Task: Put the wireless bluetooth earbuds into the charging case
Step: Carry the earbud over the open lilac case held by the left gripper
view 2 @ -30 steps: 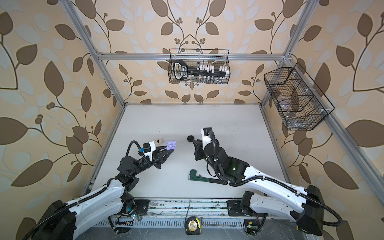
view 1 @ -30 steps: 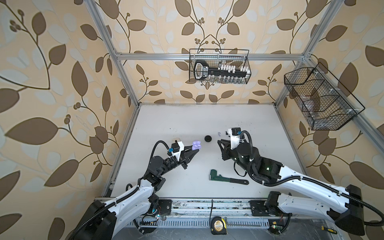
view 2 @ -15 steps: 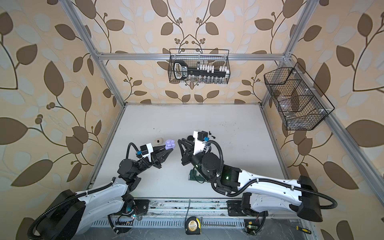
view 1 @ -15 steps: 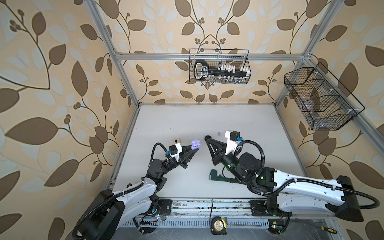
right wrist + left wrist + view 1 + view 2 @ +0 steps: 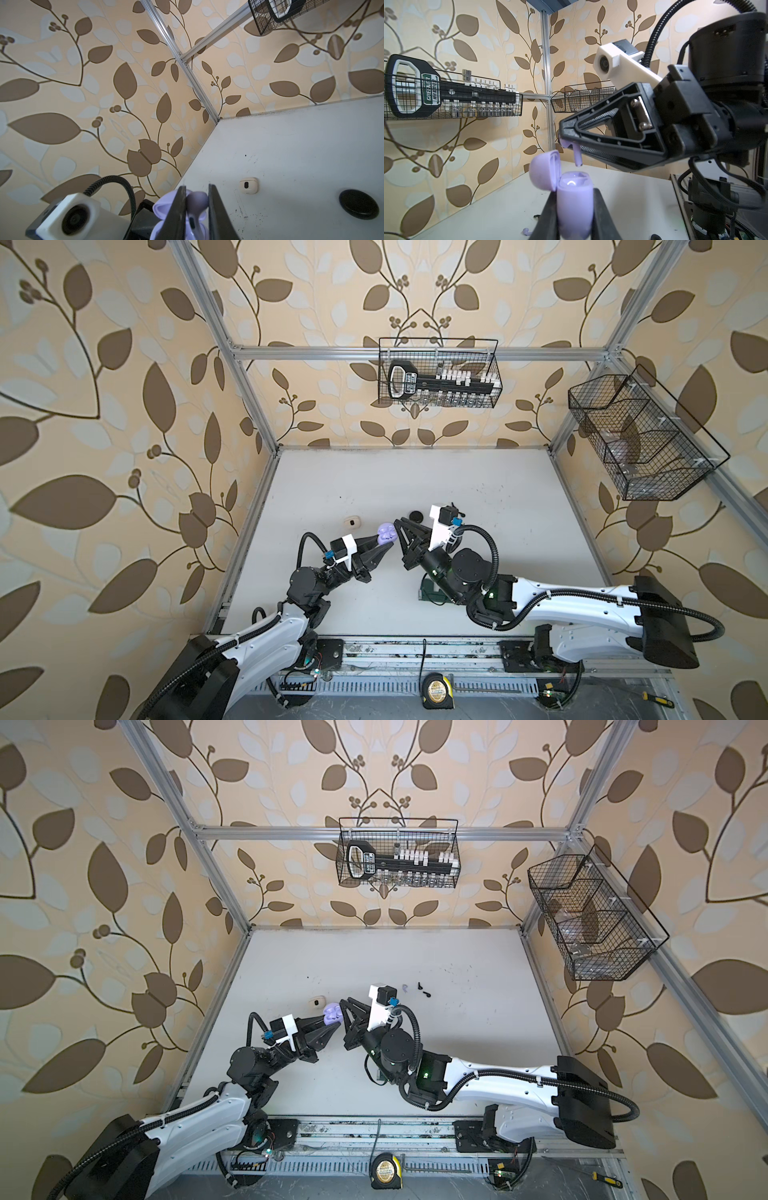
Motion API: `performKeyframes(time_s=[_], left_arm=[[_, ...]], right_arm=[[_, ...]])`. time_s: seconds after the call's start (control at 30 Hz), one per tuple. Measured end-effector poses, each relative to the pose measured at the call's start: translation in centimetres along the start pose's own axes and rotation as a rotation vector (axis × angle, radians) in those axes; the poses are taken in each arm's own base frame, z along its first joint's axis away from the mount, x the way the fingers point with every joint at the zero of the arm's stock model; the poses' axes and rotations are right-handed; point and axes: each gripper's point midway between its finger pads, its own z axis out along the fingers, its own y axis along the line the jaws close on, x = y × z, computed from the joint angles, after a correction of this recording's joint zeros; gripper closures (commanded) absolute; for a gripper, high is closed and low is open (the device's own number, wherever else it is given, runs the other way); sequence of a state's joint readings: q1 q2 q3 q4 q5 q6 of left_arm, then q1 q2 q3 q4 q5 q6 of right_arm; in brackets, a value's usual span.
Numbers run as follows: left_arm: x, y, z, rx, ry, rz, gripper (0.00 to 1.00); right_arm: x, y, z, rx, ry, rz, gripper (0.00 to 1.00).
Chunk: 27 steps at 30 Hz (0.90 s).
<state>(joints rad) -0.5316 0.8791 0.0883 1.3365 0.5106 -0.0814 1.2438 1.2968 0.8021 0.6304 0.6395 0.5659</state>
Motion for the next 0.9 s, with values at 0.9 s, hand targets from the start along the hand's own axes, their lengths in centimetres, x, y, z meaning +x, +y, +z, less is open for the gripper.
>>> performKeyframes(time_s=[0.9], left_arm=[[-0.4,0.2,-0.4,-0.022,-0.017,0.006,1.0]], right_arm=[[0.5,1.1,0.3,-0.023,-0.018,0.039,0.83]])
